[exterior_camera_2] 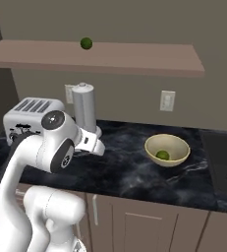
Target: Pick the limes from the cabinet and place them in one bowl. Pick the mushroom from the sink and place it in the other bowl.
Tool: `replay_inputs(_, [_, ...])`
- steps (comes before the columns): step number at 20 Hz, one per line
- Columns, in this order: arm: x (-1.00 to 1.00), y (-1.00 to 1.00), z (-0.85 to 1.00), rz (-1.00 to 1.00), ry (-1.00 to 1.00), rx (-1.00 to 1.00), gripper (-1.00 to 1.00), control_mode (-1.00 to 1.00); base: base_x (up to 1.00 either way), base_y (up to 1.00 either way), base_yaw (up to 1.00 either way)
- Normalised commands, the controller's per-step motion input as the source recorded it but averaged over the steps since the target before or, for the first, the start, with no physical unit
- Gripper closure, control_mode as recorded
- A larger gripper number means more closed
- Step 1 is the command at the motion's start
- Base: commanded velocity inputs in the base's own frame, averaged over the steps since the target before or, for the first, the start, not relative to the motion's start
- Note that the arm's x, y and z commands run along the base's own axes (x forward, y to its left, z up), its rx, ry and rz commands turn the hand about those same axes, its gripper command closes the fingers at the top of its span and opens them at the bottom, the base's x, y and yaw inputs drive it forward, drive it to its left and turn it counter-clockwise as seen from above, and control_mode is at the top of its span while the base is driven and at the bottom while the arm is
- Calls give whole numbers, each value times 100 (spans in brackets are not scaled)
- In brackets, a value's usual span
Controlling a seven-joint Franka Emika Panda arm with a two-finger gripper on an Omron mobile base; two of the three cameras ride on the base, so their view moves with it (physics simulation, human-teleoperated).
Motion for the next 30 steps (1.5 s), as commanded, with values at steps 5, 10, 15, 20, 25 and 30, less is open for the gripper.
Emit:
replay_inputs(5, [0,0,0,0,0,0,-100,100,10,19,-2])
replay_inputs(10, [0,0,0,0,0,0,-100,100,25,0,3])
replay_inputs(15, [0,0,0,0,0,0,-100,100,78,3,5])
replay_inputs(20, [0,0,0,0,0,0,-100,100,61,0,5])
replay_inputs(25, [1,0,0,0,0,0,-100,-100,34,1,2])
replay_inputs(30, [-1,16,17,0,-3,-4,-100,-100,0,0,0])
